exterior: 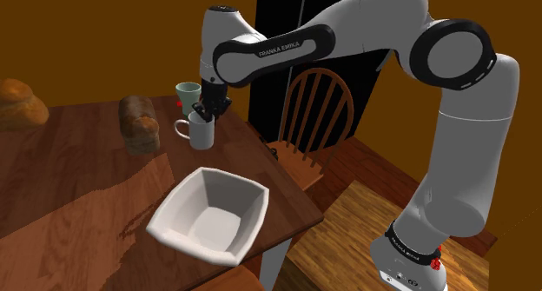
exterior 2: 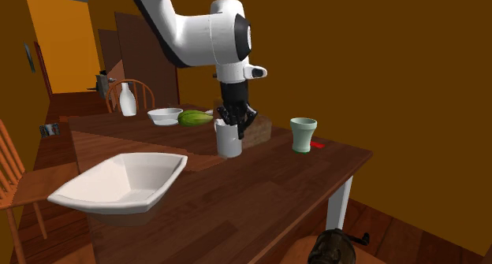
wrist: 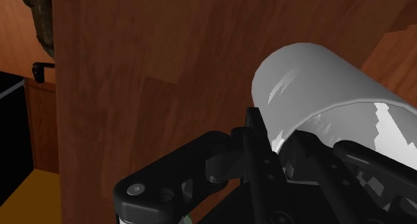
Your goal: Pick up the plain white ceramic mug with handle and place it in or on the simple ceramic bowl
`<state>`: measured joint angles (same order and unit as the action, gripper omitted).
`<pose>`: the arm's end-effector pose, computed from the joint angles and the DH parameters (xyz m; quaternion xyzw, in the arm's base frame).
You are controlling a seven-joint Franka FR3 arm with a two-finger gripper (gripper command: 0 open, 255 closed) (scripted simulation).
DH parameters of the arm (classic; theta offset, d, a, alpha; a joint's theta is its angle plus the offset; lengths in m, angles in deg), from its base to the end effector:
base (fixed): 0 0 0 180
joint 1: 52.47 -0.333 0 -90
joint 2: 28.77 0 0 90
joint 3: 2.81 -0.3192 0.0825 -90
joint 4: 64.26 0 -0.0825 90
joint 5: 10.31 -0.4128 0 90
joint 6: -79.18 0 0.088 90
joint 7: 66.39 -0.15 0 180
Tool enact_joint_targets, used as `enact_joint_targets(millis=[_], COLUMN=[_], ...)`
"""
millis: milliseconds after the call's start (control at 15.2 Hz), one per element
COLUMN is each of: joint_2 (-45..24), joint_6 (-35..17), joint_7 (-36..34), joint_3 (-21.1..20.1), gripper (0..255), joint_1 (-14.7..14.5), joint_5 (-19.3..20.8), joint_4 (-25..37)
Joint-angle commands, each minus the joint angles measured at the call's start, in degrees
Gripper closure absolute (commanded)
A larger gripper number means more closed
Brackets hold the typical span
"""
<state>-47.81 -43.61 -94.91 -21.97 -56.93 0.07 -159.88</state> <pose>0.6535 0.2510 0.3859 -0.9963 0.0126 -0.0847 0.0113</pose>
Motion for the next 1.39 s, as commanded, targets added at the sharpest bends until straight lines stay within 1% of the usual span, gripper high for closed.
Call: enact_joint_targets(millis=[0,990,1320], joint_2=[0.6,2.0,9.7], joint_6=[1.3,11.9,10.1], joint_7=[0.2,1.3,-2.6], joint_3=[-0.1,-0.6,-2.5], gripper=[255,255,255], joint_1=[0.0,-0.2,-1.8], joint_5=[-0.3,-1.4,-3.0], joint_4=[0.8,10.1,0.6])
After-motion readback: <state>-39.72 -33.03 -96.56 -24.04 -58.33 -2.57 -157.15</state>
